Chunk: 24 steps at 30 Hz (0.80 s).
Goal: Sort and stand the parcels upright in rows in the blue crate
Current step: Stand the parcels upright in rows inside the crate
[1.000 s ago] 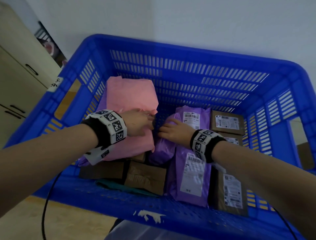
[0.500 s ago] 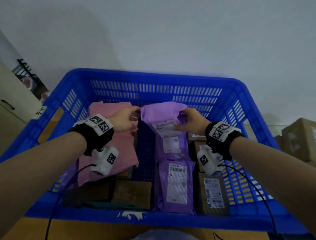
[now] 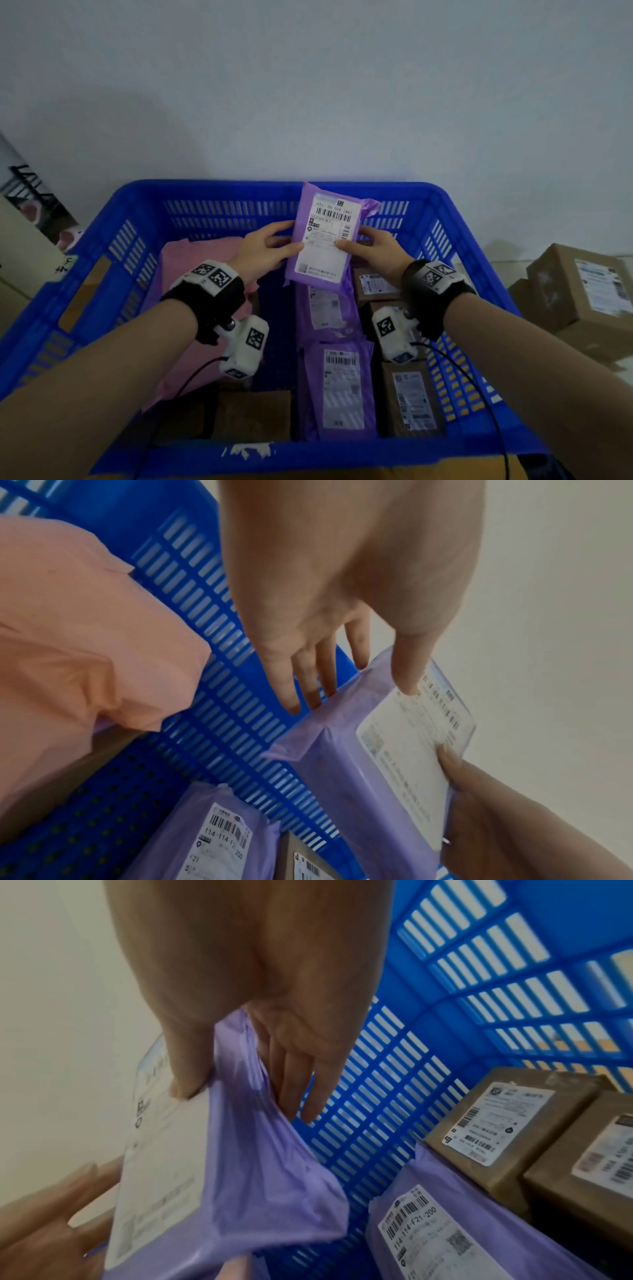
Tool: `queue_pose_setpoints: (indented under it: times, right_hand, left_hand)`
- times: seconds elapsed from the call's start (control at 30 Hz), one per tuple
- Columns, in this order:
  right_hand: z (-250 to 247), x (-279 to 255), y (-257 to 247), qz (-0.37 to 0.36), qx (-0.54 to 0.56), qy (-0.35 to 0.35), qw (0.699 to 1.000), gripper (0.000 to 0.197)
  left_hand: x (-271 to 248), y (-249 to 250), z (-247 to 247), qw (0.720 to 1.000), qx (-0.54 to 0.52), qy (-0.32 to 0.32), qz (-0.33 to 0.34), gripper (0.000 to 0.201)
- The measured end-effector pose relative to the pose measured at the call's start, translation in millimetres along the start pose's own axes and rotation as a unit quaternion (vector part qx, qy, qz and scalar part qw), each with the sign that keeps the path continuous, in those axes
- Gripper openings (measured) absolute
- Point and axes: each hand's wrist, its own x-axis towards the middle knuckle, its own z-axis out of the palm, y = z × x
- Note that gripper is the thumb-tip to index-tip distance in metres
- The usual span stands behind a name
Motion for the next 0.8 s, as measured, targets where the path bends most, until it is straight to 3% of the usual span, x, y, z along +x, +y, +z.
queue_pose_setpoints:
  times: [0.1,0.2,0.3,0.5,0.8]
  right_hand:
    - [-2.9,-2.3,5.3,0.028,0.059,0.03,0.997,0.037]
    - [-3.0,-4.4,15.8,0.03,0.043,0.047,0.998,0.019]
    - [-4.9,-8.5,27.4,0.047,0.043,0.054,0.997,0.014]
    - [-16.2,-16.2,53.3,0.09,-0.001,0.051,0.995,0.038]
    - [-4.4,-3.9,92.8,0.17,-0.092,0.034,0.981,0.048]
  left_hand:
    - [-1.0,-2.9,8.7,1.0,0.002,0.001,0.004,0.055]
    - [-0.4,-7.6,19.2,1.0,-0.01,0.0,-0.014,0.056]
    - [2.4,-15.9,29.5,0.999,-0.012,-0.005,-0.036,0.056]
    - [11.4,-39.8,47.0,0.995,-0.017,-0.019,-0.095,0.053]
    - [24.0,-80.6,62.2,0.981,-0.013,-0.047,-0.187,0.05]
